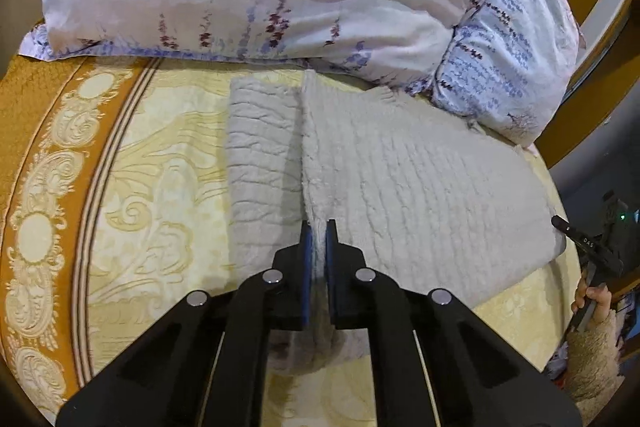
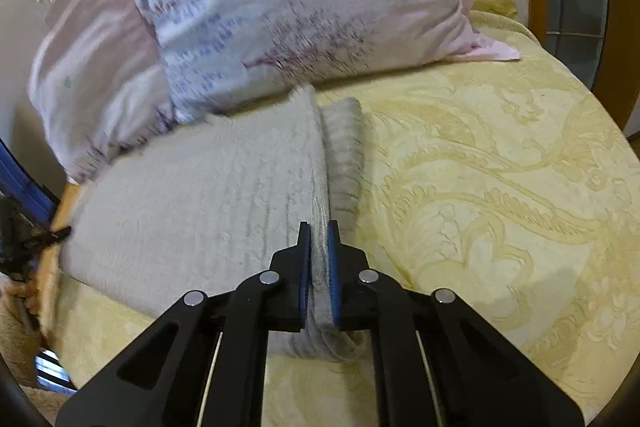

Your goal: Fold small clothes

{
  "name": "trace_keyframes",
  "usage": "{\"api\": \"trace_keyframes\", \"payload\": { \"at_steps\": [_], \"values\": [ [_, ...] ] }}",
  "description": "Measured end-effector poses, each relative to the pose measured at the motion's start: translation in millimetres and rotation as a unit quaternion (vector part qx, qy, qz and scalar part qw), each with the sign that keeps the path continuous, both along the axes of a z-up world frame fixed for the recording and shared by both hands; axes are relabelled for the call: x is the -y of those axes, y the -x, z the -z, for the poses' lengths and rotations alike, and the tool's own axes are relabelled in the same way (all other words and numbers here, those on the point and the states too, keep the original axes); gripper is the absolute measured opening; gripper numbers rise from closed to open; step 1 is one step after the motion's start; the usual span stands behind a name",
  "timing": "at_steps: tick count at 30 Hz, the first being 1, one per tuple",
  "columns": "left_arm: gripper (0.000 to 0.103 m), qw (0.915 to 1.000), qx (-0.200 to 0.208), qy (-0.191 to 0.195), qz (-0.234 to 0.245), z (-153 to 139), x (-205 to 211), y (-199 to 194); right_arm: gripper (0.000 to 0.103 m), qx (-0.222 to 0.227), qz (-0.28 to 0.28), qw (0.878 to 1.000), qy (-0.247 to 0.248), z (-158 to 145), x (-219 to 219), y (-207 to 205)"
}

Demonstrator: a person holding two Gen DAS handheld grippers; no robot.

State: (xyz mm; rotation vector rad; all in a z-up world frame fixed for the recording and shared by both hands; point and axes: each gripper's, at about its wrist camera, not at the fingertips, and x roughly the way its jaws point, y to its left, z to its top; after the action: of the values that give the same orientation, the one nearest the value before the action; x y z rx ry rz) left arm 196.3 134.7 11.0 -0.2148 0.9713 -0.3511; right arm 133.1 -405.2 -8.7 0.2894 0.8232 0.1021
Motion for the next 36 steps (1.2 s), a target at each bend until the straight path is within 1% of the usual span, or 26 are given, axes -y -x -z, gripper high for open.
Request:
{"api": "trace_keyframes", "payload": {
  "at_steps": [2,4,5,6,7,8,9,10,11,12,13,14,15,16,19,21,23,26,30,31,33,36],
  "values": [
    [0.006,0.9999,-0.012,0.009,-0.007,7,-2,-4,0.008,-0.007,0.006,1.0,0.006,3,-3,-5],
    [0.007,0.9998,-0.013,0.01,-0.008,9,0,-6,0.008,-0.008,0.011,1.0,0.021,0,-7,-5],
    [0.008,0.9999,-0.011,0.01,-0.007,9,1,-5,0.01,-0.01,0.01,1.0,0.024,-3,-10,-5],
    [0.011,0.9999,-0.01,0.012,-0.006,8,2,-5,0.014,-0.01,0.011,0.999,0.029,-5,-12,-5],
    [0.015,0.9998,-0.008,0.014,-0.007,7,2,-5,0.018,-0.009,0.014,0.999,0.033,-8,-13,-5],
    [0.019,0.9998,-0.006,0.018,-0.006,5,1,-4,0.027,-0.002,0.019,0.999,0.035,-13,-14,-5],
    [0.026,0.9994,-0.008,0.034,-0.007,3,-2,-4,0.036,0.007,0.023,0.999,0.036,-18,-15,-4],
    [0.033,0.9988,-0.01,0.047,-0.008,2,-5,-4,0.04,0.015,0.026,0.999,0.036,-23,-16,-4],
    [0.036,0.998,-0.01,0.061,-0.011,0,-8,-4,0.046,0.027,0.026,0.999,0.038,-30,-20,-5],
    [0.041,0.9972,-0.007,0.073,-0.013,-4,-10,-4,0.049,0.037,0.021,0.998,0.039,-36,-26,-6],
    [0.049,0.9967,-0.004,0.08,-0.016,-8,-13,-3,0.05,0.043,0.012,0.998,0.038,-40,-31,-7],
    [0.053,0.9959,0.002,0.088,-0.021,-13,-16,-3,0.052,0.048,-0.003,0.998,0.035,-45,-40,-11],
    [0.061,0.9954,0.008,0.091,-0.027,-17,-20,-4,0.054,0.05,-0.018,0.998,0.033,-47,-50,-15],
    [0.065,0.9949,0.012,0.094,-0.034,-19,-22,-5,0.054,0.05,-0.032,0.998,0.033,-48,-60,-19],
    [0.071,0.9906,0.011,0.123,-0.059,-20,-36,-16,0.054,0.042,-0.079,0.995,0.051,-46,-100,-34],
    [0.073,0.9877,-0.007,0.14,-0.068,-15,-41,-25,0.06,0.039,-0.108,0.991,0.07,-44,-130,-42],
    [0.073,0.9858,-0.032,0.15,-0.069,-6,-43,-37,0.061,0.038,-0.13,0.987,0.086,-41,-155,-49],
    [0.073,0.9843,-0.044,0.155,-0.071,1,-41,-46,0.061,0.029,-0.14,0.985,0.095,-36,-180,-58],
    [0.073,0.9868,-0.041,0.141,-0.068,3,-34,-49,0.061,0.01,-0.141,0.985,0.096,-28,-199,-67],
    [0.073,0.9871,-0.041,0.139,-0.067,3,-33,-49,0.062,0.007,-0.141,0.985,0.101,-26,-204,-68],
    [0.073,0.9868,-0.044,0.141,-0.067,5,-31,-52,0.066,0.006,-0.138,0.983,0.118,-23,-211,-69],
    [0.073,0.9875,-0.046,0.135,-0.067,8,-30,-55,0.067,0.003,-0.136,0.981,0.14,-20,-216,-71]
  ]
}}
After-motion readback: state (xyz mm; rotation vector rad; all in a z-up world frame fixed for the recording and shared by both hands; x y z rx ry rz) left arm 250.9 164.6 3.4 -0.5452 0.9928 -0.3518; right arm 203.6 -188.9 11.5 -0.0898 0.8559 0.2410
